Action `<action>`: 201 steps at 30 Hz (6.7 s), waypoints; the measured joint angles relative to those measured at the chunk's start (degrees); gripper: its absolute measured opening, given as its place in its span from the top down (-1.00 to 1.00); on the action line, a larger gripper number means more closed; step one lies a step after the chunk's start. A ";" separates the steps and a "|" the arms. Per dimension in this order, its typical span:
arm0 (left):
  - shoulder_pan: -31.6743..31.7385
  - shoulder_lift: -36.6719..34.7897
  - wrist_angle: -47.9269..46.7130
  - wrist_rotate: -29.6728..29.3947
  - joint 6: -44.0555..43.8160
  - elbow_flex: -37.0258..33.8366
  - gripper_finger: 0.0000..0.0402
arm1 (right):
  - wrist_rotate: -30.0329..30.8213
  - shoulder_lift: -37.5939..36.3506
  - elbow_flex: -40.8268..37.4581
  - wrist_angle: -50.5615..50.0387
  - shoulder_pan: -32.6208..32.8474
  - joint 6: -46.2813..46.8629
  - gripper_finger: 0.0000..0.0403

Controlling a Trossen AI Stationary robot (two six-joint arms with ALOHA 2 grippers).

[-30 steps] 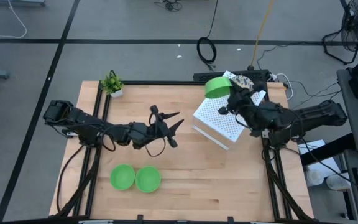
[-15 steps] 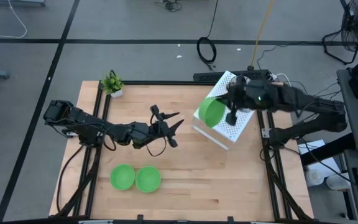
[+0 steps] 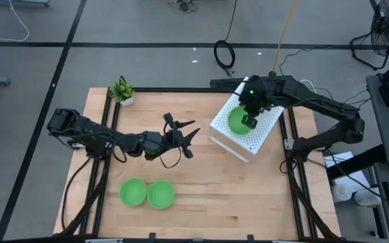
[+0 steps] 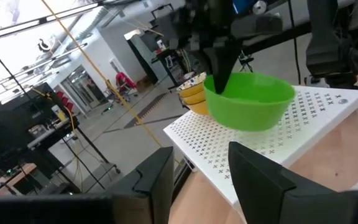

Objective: Pick & Place Mini bowls
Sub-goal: Put the top green bowl on the shelf, then stack the right green bowl on top of the other green bowl on the shelf

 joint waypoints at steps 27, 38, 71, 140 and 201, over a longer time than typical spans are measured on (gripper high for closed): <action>0.00 -0.02 -1.00 -0.02 -0.76 0.00 0.22 | 9.35 1.12 -0.16 -3.35 -0.81 0.70 0.51; -0.53 -0.02 -1.24 -0.14 -0.42 0.00 0.22 | 10.12 -4.48 -0.16 10.10 4.06 0.07 0.31; -11.17 -3.02 -83.59 38.27 -68.50 5.25 0.22 | -0.97 -6.49 -34.26 76.78 35.80 -16.13 0.35; 5.07 -2.99 -67.88 12.43 -54.87 -2.30 0.98 | -0.96 -7.87 -34.26 75.38 38.98 -16.99 0.36; -16.98 -14.10 -83.57 -46.58 -50.50 5.31 0.99 | 16.85 -14.09 -34.28 65.15 42.23 -12.67 0.36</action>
